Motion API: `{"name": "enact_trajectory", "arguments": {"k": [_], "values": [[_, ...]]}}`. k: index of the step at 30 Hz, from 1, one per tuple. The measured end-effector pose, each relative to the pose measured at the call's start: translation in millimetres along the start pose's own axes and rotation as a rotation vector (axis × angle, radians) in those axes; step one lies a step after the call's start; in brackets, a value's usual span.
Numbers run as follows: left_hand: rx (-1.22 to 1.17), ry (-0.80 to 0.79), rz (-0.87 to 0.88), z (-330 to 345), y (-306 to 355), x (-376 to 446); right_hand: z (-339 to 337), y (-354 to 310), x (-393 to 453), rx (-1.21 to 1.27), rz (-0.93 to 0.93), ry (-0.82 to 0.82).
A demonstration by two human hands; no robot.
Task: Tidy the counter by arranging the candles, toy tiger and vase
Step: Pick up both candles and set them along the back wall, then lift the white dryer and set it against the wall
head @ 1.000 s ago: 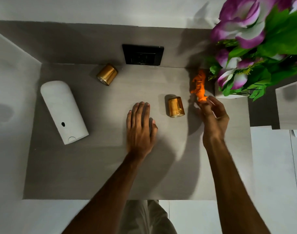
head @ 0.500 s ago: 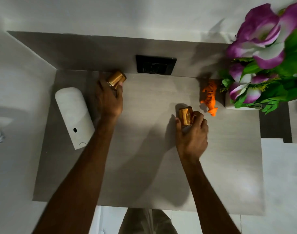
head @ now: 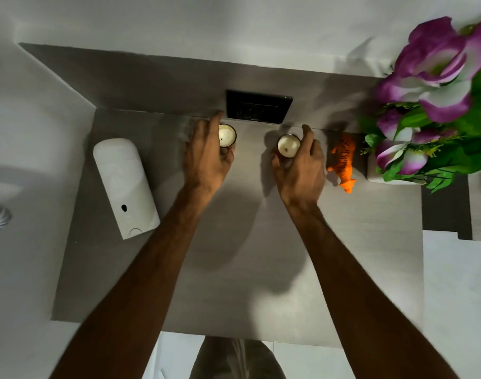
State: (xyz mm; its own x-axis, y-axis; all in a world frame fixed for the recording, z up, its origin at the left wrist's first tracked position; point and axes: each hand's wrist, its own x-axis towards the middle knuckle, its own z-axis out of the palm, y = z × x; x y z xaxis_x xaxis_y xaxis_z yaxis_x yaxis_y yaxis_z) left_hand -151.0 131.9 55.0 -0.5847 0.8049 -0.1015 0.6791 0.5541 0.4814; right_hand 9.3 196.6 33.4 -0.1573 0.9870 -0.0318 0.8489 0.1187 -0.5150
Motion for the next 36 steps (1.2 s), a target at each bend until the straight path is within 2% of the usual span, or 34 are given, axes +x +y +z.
{"name": "enact_trajectory", "arguments": {"k": [4, 6, 8, 9, 10, 13, 16, 19, 27, 29, 36], "values": [[0.055, 0.035, -0.018, -0.5, -4.3, -14.2, 5.1, 0.4, -0.5, -0.042, 0.027, -0.004], [0.075, 0.202, -0.037, -2.9, -14.5, -39.3, 4.4, 3.0, -19.3, -0.025, -0.008, 0.097], [0.094, 0.455, -0.115, -2.4, -32.1, -73.0, 9.9, 5.4, -51.7, 0.025, -0.158, 0.202], [0.101, 0.546, -0.191, -1.6, -44.7, -90.2, 16.4, 5.1, -69.6, 0.034, -0.261, 0.192], [0.104, 0.582, -0.286, -1.0, -57.6, -107.0, 24.2, 3.6, -86.0, 0.031, -0.371, 0.129], [0.042, 0.51, -0.548, 0.8, -91.2, -141.4, 54.4, -13.8, -112.7, 0.013, -0.599, -0.184], [-0.111, 0.452, -0.654, -1.2, -107.3, -147.1, 83.0, -47.2, -109.4, -0.047, -0.714, -0.359], [-0.14, 0.484, -0.585, -8.7, -114.5, -145.6, 106.3, -66.7, -99.4, -0.14, -0.768, -0.44], [-0.136, 0.697, -0.256, -72.6, -101.3, -95.5, 118.9, -62.7, -95.9, -0.268, -0.791, -0.421], [-0.183, 0.724, -0.243, -88.2, -96.0, -69.0, 118.5, -62.7, -95.8, -0.275, -0.797, -0.412], [-0.211, 0.796, -0.376, -106.9, -86.8, 7.9, 122.3, -59.3, -95.9, -0.27, -0.79, -0.376]]}}
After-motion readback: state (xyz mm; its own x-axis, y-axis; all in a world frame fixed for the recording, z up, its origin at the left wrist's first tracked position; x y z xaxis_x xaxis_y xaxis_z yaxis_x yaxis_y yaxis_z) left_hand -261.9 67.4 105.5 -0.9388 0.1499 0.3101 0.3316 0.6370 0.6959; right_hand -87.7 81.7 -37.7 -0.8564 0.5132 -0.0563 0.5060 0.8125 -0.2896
